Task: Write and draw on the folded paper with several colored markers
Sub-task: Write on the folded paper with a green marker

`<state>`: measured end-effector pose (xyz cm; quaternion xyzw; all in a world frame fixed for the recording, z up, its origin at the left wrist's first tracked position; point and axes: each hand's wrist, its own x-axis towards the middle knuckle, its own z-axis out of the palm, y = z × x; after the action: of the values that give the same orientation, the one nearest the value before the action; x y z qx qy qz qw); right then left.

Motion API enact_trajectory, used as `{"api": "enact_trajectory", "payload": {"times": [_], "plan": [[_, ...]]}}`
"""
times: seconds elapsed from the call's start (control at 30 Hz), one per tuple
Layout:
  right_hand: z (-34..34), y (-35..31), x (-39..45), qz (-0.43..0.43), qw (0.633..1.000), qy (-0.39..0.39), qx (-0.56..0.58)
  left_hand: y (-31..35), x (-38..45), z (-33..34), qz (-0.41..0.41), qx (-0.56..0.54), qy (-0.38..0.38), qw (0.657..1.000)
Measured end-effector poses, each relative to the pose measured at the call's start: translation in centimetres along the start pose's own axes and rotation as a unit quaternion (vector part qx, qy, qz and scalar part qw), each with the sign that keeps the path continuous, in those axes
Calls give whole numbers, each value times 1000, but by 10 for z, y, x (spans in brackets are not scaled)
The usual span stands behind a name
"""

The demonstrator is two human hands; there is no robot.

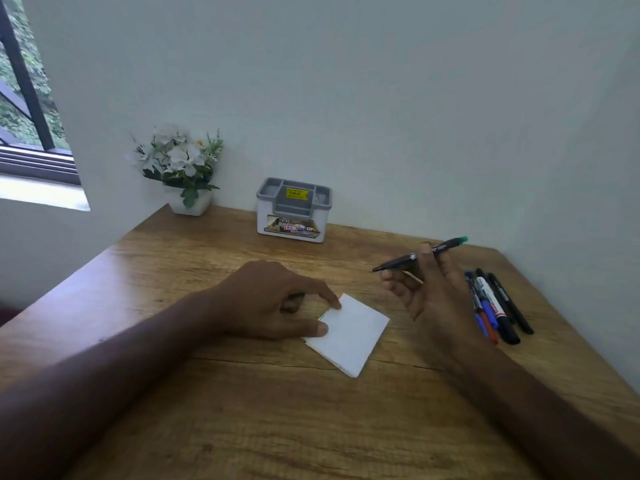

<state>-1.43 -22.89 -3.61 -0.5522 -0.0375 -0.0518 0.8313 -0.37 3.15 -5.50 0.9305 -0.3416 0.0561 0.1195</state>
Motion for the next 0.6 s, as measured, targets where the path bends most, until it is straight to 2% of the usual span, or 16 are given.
{"api": "enact_trajectory", "payload": {"times": [0.07, 0.2, 0.37, 0.6], "plan": [[-2, -4, -3, 12, 1000, -21, -5, -3, 1, 0, 6, 5, -11, 1000], [7, 0, -15, 7, 993, -65, -96, -9, 1, 1, 27, 9, 3, 1000], [26, 15, -23, 80, 961, -111, -240, -15, -2, 5, 40, -22, 17, 999], [26, 17, -22, 19, 930, -163, -330, -29, 5, 4, 47, -42, -32, 997]]}}
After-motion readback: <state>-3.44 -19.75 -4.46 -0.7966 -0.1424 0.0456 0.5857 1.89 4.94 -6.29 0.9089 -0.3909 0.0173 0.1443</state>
